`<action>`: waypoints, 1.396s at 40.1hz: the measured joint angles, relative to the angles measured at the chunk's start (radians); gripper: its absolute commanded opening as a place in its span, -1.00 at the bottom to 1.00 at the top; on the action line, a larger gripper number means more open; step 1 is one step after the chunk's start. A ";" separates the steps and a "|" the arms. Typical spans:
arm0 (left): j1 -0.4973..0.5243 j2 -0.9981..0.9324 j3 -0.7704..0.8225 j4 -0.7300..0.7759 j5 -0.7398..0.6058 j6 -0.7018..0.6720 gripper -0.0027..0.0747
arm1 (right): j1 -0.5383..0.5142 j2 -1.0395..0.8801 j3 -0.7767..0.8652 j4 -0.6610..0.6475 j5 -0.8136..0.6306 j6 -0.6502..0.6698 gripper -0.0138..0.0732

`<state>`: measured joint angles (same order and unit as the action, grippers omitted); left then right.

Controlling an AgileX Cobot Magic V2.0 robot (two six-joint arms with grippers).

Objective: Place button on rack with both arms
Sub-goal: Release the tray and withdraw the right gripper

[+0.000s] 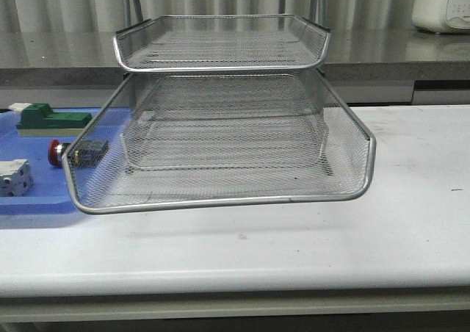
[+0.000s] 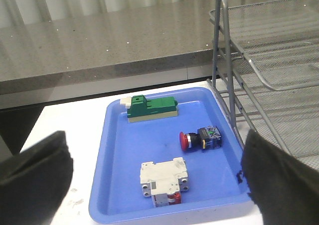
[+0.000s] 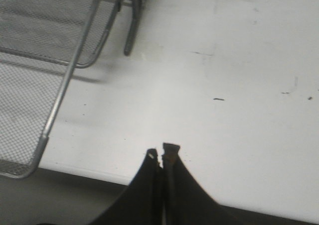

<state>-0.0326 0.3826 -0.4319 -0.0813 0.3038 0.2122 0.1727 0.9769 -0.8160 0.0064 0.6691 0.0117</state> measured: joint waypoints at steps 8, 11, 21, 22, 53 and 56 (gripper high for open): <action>0.000 0.000 0.000 0.000 0.000 0.000 0.75 | 0.000 -0.270 0.202 -0.028 -0.116 0.029 -0.82; 0.000 0.000 0.000 0.000 0.000 0.000 0.75 | 0.000 -0.390 0.270 -0.030 -0.132 0.031 -0.82; 0.000 0.000 0.000 0.000 0.000 0.000 0.75 | 0.000 -0.732 0.431 -0.030 -0.138 0.033 -0.82; 0.000 0.000 0.000 0.000 0.000 0.000 0.75 | 0.000 -0.762 0.440 -0.030 -0.138 0.035 -0.82; 0.000 0.000 0.000 0.000 -0.001 0.000 0.75 | 0.000 -0.883 0.452 -0.026 -0.144 0.035 -0.82; 0.000 0.000 0.000 0.000 -0.001 0.000 0.75 | 0.000 -0.883 0.452 -0.026 -0.144 0.035 -0.82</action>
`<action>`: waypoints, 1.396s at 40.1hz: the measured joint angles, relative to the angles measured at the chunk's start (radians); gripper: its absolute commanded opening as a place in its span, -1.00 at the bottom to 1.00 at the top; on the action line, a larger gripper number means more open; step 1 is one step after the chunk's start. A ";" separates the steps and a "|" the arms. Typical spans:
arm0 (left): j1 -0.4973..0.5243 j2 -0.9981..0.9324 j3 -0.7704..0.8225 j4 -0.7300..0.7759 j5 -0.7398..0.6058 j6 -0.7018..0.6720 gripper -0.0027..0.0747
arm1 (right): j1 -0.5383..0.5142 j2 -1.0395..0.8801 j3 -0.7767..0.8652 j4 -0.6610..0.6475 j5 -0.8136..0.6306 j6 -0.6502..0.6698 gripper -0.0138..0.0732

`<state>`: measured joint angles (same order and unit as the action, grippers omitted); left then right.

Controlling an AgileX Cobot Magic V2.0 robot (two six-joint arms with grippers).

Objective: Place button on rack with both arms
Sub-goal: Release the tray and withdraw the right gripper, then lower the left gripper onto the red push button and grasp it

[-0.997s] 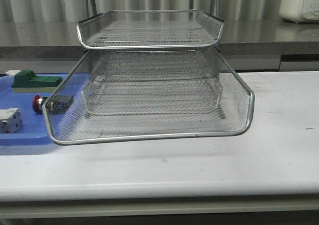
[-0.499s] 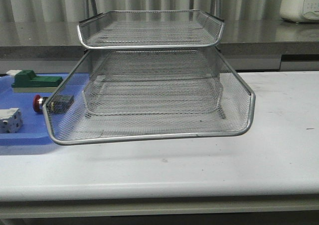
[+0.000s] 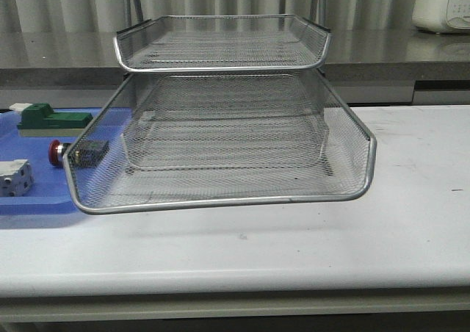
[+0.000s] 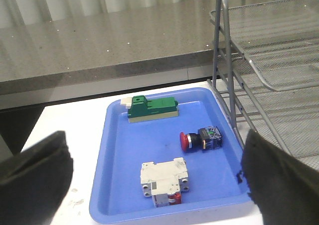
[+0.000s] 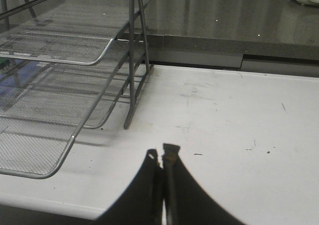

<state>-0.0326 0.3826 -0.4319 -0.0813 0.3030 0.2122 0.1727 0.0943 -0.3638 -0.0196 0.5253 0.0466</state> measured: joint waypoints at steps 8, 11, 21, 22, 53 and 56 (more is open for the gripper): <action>0.000 0.000 0.000 -0.016 -0.011 0.000 0.75 | 0.000 0.000 0.000 0.000 0.000 0.000 -0.82; 0.000 0.000 0.000 -0.036 -0.013 0.000 0.75 | 0.000 0.000 0.000 0.000 0.000 0.000 -0.82; 0.000 0.024 -0.010 -0.079 0.032 0.000 0.75 | 0.000 0.000 0.002 0.000 0.000 0.000 -0.82; 0.000 0.035 -0.018 -0.081 0.048 0.000 0.75 | 0.000 0.000 0.002 0.000 0.000 0.000 -0.82; -0.028 1.105 -0.775 -0.056 0.533 0.315 0.75 | 0.000 0.000 0.002 0.000 0.000 0.000 -0.82; -0.047 1.199 -0.854 -0.023 0.558 0.334 0.75 | 0.000 0.000 0.002 0.000 0.000 0.000 -0.82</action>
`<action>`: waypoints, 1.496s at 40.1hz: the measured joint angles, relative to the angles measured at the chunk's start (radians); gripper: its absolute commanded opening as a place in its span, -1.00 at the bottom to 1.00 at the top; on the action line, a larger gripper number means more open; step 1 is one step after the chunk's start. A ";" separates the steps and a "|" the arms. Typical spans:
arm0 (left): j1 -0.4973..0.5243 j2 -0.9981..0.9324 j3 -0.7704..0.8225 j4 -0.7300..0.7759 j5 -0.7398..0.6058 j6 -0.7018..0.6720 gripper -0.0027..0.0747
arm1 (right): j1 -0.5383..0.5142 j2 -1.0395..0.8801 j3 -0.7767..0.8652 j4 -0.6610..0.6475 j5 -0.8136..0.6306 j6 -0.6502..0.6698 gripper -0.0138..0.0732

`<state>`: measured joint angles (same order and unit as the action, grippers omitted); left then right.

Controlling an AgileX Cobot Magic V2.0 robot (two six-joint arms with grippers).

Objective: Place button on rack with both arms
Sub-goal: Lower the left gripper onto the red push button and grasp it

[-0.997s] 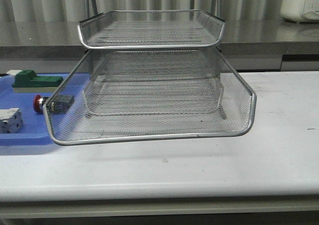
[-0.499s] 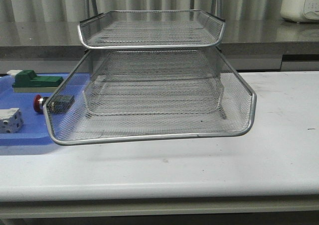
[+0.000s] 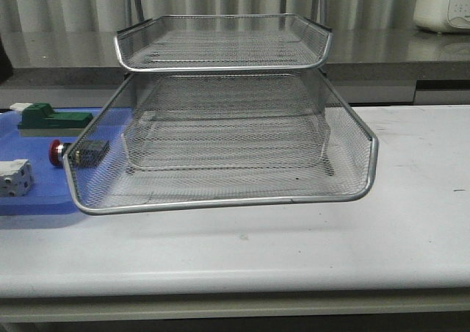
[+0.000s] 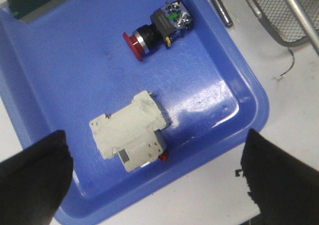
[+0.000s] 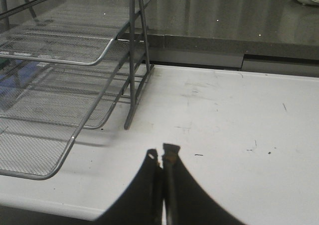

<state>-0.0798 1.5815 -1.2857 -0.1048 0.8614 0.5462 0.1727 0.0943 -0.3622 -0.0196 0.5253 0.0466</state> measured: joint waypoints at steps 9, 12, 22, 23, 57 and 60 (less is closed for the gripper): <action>-0.036 0.256 -0.236 0.094 0.115 0.030 0.75 | 0.000 0.000 0.000 0.000 0.000 0.000 -0.82; -0.036 0.337 -0.317 0.105 0.161 0.036 0.75 | 0.000 0.000 0.000 0.000 0.000 0.000 -0.82; -0.036 0.535 -0.504 0.105 0.226 0.079 0.75 | 0.000 0.000 0.000 0.000 0.000 0.000 -0.82; -0.036 0.553 -0.520 0.105 0.228 0.082 0.75 | 0.000 0.000 0.000 0.000 0.000 0.000 -0.82; -0.036 0.782 -0.720 0.065 0.249 0.162 0.75 | 0.000 0.000 0.000 0.000 0.000 0.000 -0.82; -0.036 0.783 -0.724 0.057 0.249 0.173 0.74 | 0.000 0.000 0.000 0.000 0.000 0.000 -0.82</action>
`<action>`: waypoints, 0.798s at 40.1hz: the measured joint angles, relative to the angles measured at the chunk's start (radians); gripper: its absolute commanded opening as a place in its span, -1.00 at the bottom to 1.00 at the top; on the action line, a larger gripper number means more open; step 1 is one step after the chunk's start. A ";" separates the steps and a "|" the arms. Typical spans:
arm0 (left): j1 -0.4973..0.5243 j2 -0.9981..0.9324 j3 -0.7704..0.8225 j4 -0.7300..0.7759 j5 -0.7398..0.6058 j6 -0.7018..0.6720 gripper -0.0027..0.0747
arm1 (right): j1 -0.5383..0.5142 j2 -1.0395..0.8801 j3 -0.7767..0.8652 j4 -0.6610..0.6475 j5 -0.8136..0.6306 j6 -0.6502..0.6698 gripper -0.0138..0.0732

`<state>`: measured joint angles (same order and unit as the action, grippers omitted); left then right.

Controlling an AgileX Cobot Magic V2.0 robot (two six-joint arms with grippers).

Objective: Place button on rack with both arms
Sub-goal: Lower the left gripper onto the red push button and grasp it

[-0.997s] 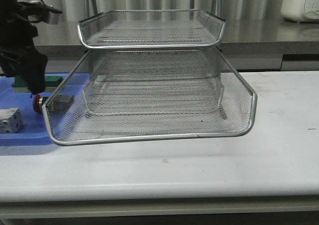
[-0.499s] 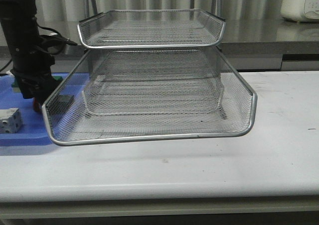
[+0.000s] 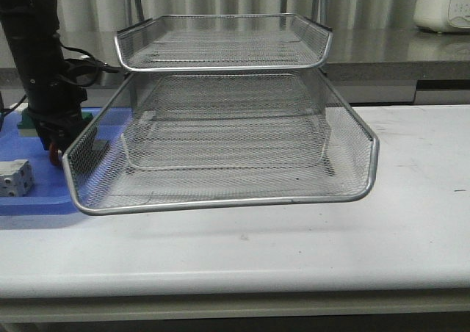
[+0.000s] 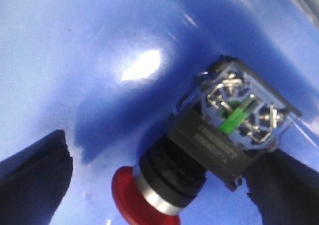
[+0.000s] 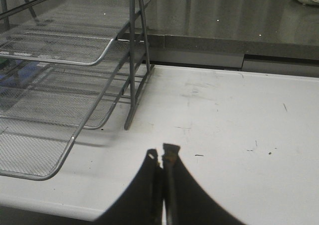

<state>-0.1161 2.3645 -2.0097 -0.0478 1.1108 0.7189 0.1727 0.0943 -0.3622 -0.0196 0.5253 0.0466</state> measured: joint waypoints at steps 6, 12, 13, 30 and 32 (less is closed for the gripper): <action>0.000 0.000 0.000 -0.012 -0.004 0.013 0.54 | 0.000 0.000 0.000 0.000 0.000 0.000 -0.82; 0.000 0.001 0.000 -0.026 -0.002 0.017 0.20 | 0.000 0.000 0.000 0.000 0.000 0.000 -0.82; 0.000 0.001 0.000 -0.026 -0.002 0.017 0.15 | 0.000 0.000 0.000 0.000 0.000 0.000 -0.82; -0.001 0.005 -0.002 -0.034 -0.004 0.017 -0.29 | 0.000 0.000 0.000 0.000 0.000 0.000 -0.82; -0.001 0.005 -0.002 -0.034 -0.004 0.017 -0.34 | 0.000 0.000 0.000 0.000 0.000 0.000 -0.82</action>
<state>-0.1169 2.3691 -2.0116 -0.0823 1.1067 0.7364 0.1727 0.0943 -0.3622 -0.0196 0.5253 0.0466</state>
